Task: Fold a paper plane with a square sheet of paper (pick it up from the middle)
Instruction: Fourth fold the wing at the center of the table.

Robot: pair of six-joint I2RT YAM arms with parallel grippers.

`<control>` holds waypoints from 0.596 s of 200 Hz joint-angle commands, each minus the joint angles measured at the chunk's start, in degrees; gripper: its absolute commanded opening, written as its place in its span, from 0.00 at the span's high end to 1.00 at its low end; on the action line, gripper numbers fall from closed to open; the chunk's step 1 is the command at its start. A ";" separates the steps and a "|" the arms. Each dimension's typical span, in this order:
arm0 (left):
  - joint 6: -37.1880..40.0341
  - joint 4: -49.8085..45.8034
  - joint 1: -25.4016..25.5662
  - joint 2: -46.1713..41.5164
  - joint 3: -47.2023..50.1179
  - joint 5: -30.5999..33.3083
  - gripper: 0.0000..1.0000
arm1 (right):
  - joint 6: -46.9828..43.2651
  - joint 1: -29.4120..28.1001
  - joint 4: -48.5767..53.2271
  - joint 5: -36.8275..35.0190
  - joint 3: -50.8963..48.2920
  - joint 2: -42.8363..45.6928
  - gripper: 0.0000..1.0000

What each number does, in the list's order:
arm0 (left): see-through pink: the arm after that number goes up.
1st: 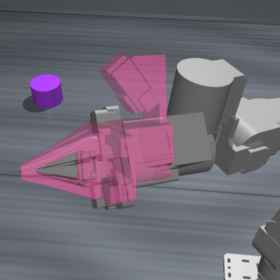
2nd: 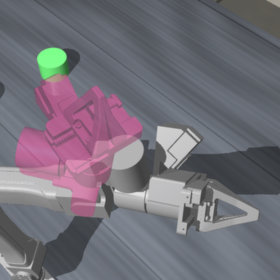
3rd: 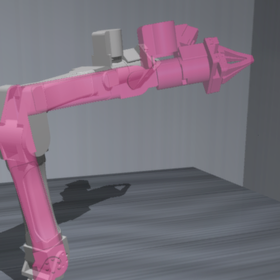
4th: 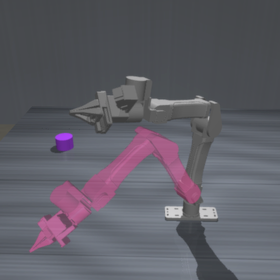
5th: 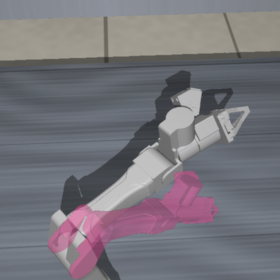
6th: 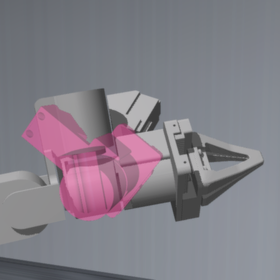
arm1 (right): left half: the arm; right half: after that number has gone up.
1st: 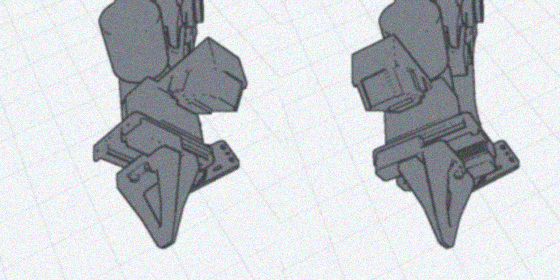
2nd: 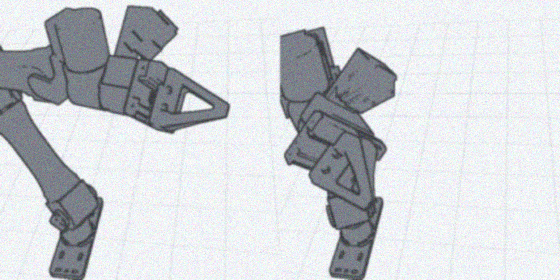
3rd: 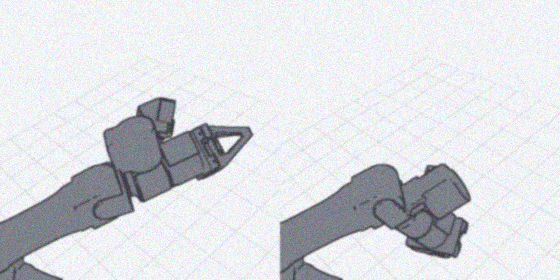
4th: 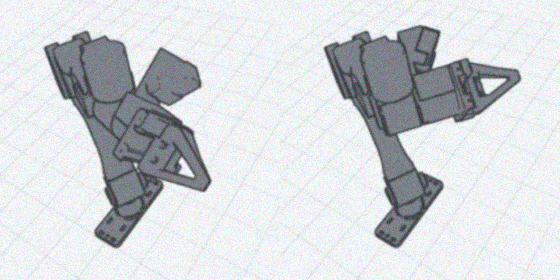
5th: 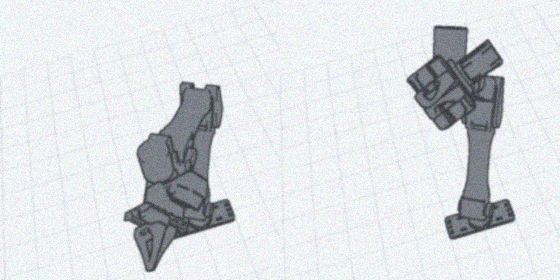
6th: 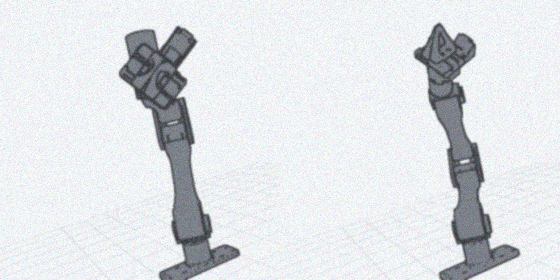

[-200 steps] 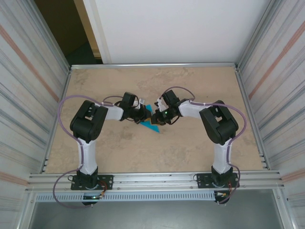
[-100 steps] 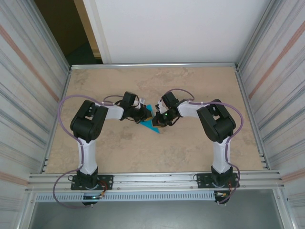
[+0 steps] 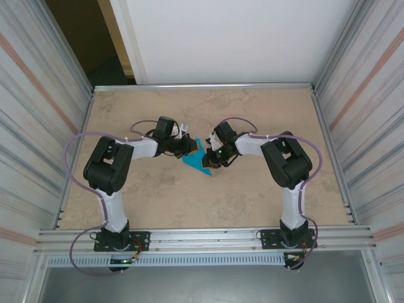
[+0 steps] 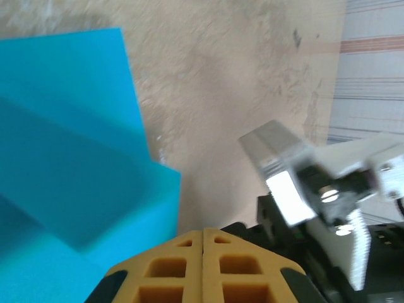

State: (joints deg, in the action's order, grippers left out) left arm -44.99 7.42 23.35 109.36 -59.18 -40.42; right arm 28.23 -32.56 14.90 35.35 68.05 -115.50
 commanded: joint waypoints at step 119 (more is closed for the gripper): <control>4.94 -14.52 1.08 7.97 -6.64 5.91 0.95 | 0.87 0.26 3.73 -1.42 1.33 -0.30 0.92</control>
State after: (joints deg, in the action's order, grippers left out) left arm -42.76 -0.78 24.12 115.00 -63.90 -36.91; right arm 28.25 -32.56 15.62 35.68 68.69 -115.81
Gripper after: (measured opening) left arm 0.061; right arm 0.085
